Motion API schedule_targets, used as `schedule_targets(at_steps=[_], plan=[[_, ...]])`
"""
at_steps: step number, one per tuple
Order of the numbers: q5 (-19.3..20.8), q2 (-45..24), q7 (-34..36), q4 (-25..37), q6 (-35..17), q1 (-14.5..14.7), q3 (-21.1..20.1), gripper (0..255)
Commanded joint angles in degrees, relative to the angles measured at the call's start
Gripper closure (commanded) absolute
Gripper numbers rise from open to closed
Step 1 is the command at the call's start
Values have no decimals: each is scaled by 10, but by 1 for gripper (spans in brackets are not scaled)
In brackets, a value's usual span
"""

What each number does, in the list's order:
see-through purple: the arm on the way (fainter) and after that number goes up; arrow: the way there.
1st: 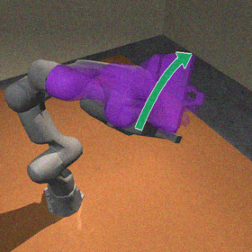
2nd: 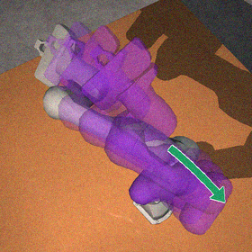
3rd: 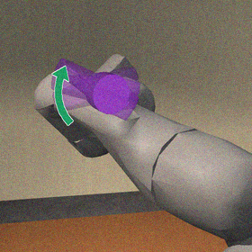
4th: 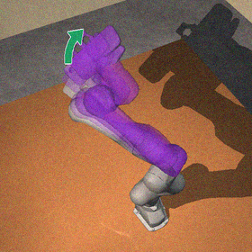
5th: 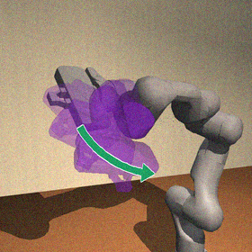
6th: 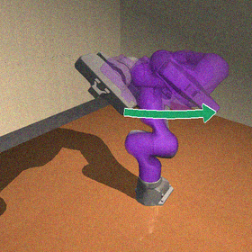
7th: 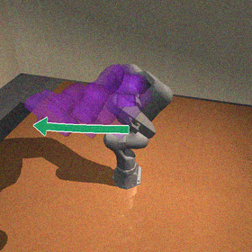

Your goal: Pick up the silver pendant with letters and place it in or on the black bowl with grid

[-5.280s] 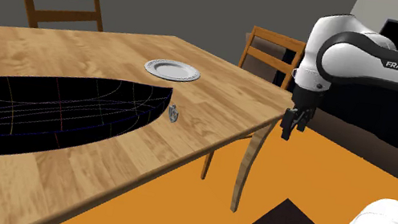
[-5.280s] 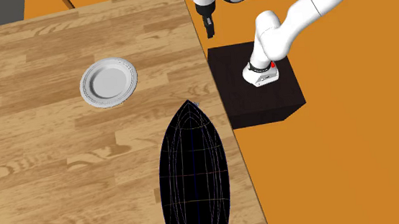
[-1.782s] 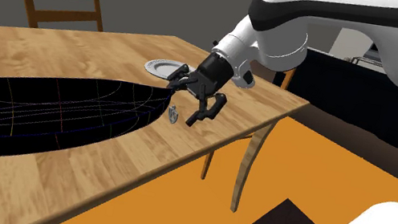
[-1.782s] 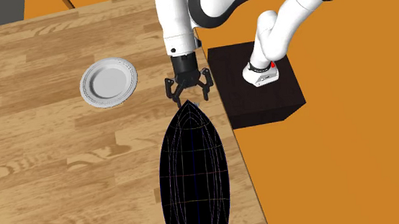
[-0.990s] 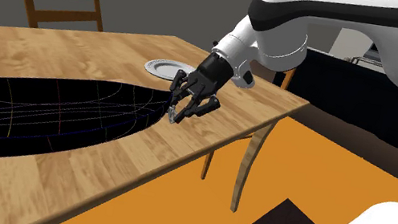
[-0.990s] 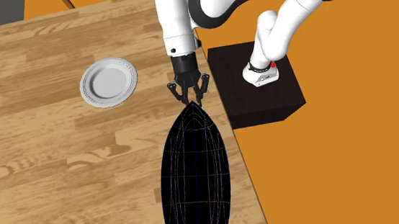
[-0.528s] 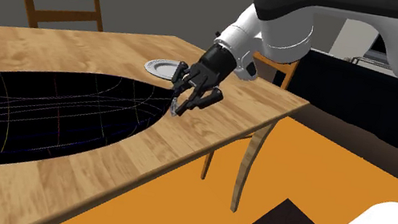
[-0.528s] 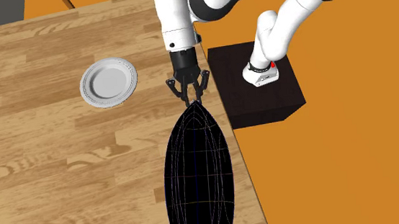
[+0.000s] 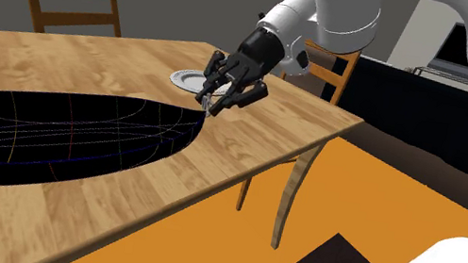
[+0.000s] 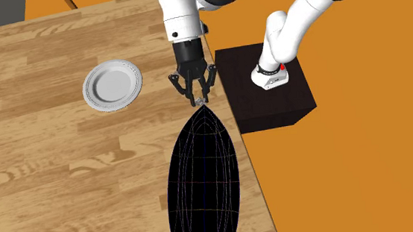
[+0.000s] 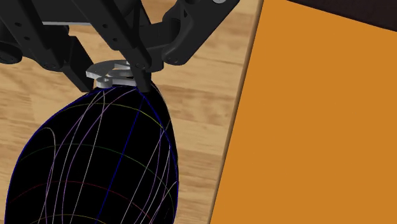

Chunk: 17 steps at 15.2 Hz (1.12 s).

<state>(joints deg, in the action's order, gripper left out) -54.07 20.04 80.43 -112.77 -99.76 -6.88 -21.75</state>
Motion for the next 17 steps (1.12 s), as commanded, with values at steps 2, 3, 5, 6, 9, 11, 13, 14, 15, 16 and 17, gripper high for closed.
schedule_targets(at_steps=[2, 3, 5, 6, 9, 11, 13, 14, 15, 16, 17], plan=[[4, -3, 14, 22, 14, -1, 2, 255], [6, -4, 19, 30, 19, -2, 3, 255], [9, -7, 29, 47, 29, -2, 5, 255], [10, -9, 34, 56, 33, -3, 5, 255], [14, -16, 50, 83, 47, -4, 7, 255], [17, -21, 60, 101, 57, -5, 8, 255], [19, -26, 70, 120, 66, -5, 8, 255], [21, -29, 76, 130, 71, -6, 9, 255], [22, -32, 81, 140, 75, -6, 9, 255], [23, -35, 86, 150, 80, -6, 9, 255], [25, -38, 92, 160, 85, -7, 9, 255]])
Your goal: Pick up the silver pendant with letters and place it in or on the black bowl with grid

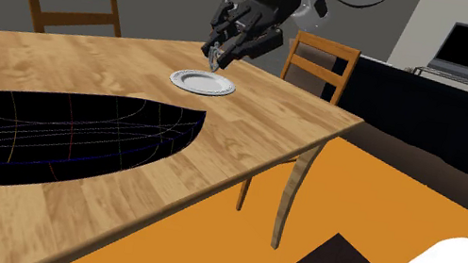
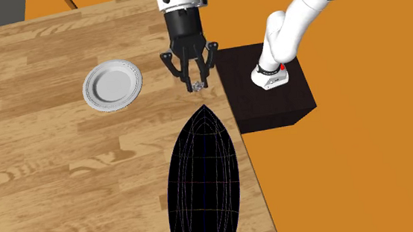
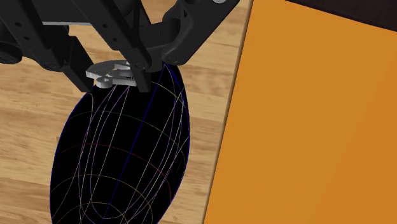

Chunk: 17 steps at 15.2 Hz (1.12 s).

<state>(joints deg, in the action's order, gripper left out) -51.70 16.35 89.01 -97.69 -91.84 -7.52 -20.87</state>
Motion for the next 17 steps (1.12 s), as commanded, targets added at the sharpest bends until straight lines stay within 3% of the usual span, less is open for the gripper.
schedule_targets(at_steps=[1, 3, 9, 13, 17], plan=[[2, -5, 11, 20, 10, 0, 1, 255], [4, -10, 19, 34, 17, -1, 1, 255], [46, -88, 94, 108, -63, 28, -80, 255], [108, -162, 156, 177, -112, 60, -132, 255], [201, -256, 230, 269, -149, 116, -171, 255]])
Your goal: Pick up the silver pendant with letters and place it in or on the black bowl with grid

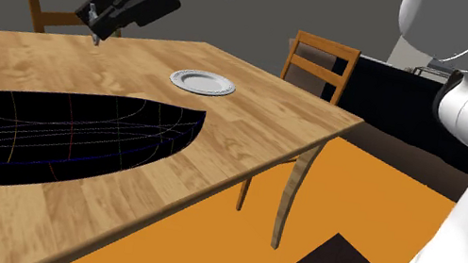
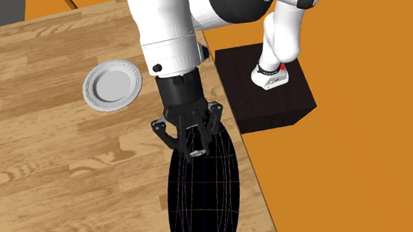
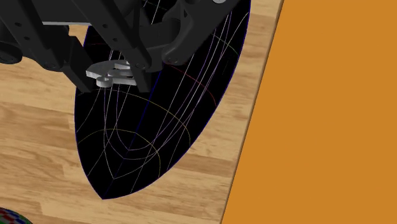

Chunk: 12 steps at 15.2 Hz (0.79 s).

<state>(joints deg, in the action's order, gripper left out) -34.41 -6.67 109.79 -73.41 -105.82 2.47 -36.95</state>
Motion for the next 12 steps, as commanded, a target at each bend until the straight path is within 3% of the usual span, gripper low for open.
schedule_targets(at_steps=[1, 2, 12], plan=[[55, -52, 42, 55, -14, 37, -15, 255], [98, -94, 71, 103, -16, 71, -20, 255], [36, -41, 5, -36, -88, 39, -17, 255]])
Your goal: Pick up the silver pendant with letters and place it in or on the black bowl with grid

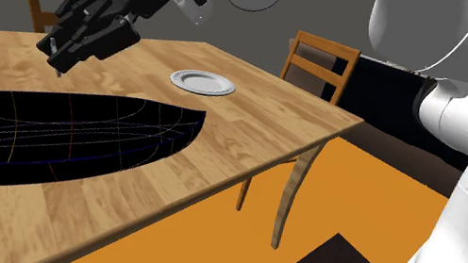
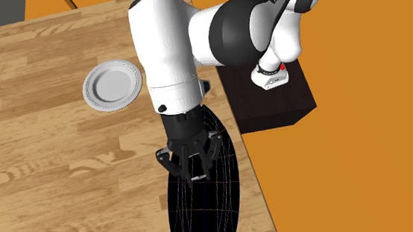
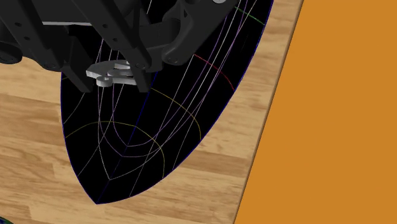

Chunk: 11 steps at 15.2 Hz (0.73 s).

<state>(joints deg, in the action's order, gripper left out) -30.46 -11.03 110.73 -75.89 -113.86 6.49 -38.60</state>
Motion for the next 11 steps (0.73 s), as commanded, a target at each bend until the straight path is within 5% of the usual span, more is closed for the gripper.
schedule_targets(at_steps=[1, 11], plan=[[-9, 7, -11, -22, -14, -3, -1, 255], [-27, 19, -35, -66, -39, -10, -1, 255]])
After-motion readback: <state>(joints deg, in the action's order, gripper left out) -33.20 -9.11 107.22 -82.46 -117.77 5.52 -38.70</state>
